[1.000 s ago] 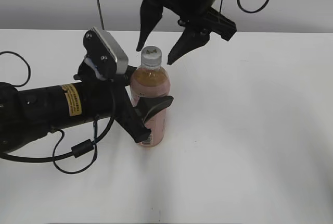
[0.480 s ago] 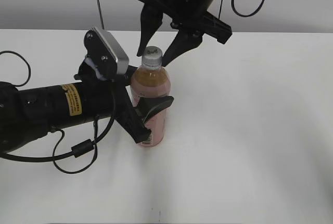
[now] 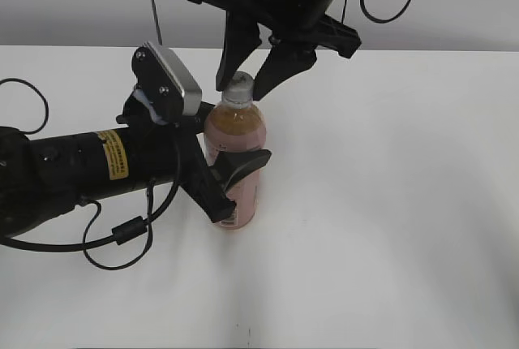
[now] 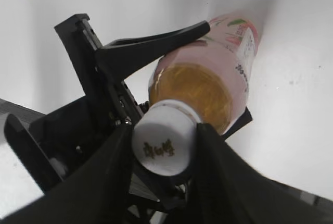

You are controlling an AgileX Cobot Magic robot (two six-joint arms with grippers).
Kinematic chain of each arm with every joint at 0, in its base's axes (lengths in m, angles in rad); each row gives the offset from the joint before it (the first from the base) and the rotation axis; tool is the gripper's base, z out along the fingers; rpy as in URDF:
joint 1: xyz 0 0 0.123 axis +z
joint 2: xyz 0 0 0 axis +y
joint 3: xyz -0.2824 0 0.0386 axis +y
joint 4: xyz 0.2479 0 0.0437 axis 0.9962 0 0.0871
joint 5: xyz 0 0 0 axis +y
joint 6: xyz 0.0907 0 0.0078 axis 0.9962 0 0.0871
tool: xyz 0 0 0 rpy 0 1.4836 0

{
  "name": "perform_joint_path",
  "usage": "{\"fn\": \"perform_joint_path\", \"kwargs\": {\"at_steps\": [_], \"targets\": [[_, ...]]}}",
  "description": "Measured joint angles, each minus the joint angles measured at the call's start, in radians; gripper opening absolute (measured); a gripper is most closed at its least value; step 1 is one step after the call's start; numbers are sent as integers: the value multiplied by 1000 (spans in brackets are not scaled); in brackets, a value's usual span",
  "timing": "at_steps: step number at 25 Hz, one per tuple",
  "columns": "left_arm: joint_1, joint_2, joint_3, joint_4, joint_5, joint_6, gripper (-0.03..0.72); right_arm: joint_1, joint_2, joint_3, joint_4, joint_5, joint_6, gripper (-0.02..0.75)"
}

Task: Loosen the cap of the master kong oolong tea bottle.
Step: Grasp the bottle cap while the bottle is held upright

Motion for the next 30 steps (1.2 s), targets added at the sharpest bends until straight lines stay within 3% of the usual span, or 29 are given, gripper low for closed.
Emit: {"fn": "perform_joint_path", "kwargs": {"at_steps": [6, 20, 30], "targets": [[0, 0, 0, 0, 2, 0, 457, 1, 0, -1, -20, 0, -356, 283], [0, -3, -2, 3, 18, -3, 457, 3, -2, -5, -45, -17, -1409, 272], [1, -3, -2, -14, 29, -10, 457, 7, 8, -5, -45, -76, -2294, 271]]}}
